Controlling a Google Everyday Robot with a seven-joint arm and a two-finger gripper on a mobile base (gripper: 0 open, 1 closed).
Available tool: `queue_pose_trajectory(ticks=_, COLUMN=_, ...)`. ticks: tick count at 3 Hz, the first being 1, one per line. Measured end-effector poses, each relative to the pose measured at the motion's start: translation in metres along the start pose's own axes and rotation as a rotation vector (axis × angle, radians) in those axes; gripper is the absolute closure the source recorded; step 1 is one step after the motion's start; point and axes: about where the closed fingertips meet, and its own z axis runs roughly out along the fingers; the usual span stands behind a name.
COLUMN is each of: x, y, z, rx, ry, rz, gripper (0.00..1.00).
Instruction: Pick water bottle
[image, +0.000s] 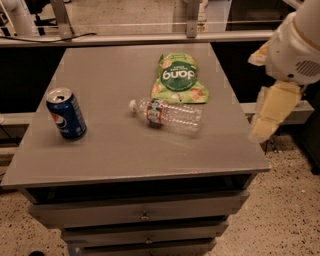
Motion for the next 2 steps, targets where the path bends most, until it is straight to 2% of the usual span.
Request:
queue_pose_trajectory(ticks=1, x=-0.055, y=-0.009, z=0.032, rx=-0.019, ry=-0.064, rz=-0.053, gripper=0.0)
queue_pose_trajectory(ticks=2, x=-0.109, y=-0.005, z=0.061, rx=-0.046, ry=-0.122, rz=-0.097, gripper=0.0)
